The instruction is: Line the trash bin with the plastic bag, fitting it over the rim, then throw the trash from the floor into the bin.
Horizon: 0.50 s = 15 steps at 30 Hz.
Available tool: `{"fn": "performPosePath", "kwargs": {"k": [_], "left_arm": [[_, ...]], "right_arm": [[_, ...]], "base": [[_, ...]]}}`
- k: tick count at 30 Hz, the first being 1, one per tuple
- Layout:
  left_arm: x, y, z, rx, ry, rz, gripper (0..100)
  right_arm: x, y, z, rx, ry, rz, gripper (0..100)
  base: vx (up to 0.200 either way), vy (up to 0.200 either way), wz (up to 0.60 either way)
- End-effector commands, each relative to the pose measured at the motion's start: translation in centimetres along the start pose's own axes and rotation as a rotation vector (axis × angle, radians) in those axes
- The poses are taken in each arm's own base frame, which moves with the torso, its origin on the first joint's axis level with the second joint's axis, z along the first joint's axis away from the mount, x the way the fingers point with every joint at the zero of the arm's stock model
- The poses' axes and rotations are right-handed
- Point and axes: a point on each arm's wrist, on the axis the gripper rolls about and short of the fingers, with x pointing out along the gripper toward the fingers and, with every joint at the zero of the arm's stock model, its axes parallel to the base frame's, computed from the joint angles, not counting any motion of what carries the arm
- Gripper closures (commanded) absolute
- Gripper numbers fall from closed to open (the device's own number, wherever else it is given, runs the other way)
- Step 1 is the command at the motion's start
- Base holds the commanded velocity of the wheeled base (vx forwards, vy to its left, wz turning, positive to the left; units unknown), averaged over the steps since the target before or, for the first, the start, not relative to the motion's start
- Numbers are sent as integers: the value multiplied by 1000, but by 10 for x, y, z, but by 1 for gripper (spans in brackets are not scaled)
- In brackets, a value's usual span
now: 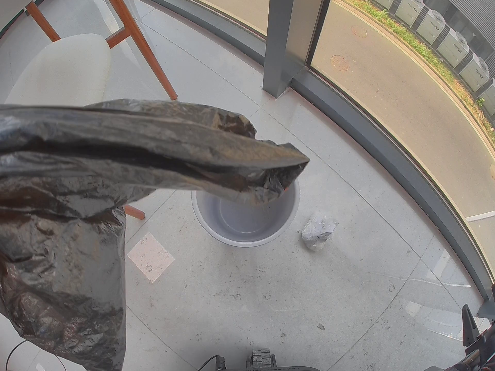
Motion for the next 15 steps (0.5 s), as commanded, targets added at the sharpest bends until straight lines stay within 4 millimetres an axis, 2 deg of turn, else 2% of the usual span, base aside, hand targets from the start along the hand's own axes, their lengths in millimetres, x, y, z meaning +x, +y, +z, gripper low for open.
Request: {"fn": "performPosePath", "kwargs": {"k": [1,5,15], "left_arm": [[5,22,9,-57,24,-11,100],[11,36,19,-88,69,-58,100],[40,80,24,-191,190,-191,100]], "right_arm": [[0,0,-5,1,0,0,0],[0,0,-5,1,0,0,0],[0,0,-5,1,0,2,0]], "base": [[0,0,0],[0,0,0],[0,0,0]]}}
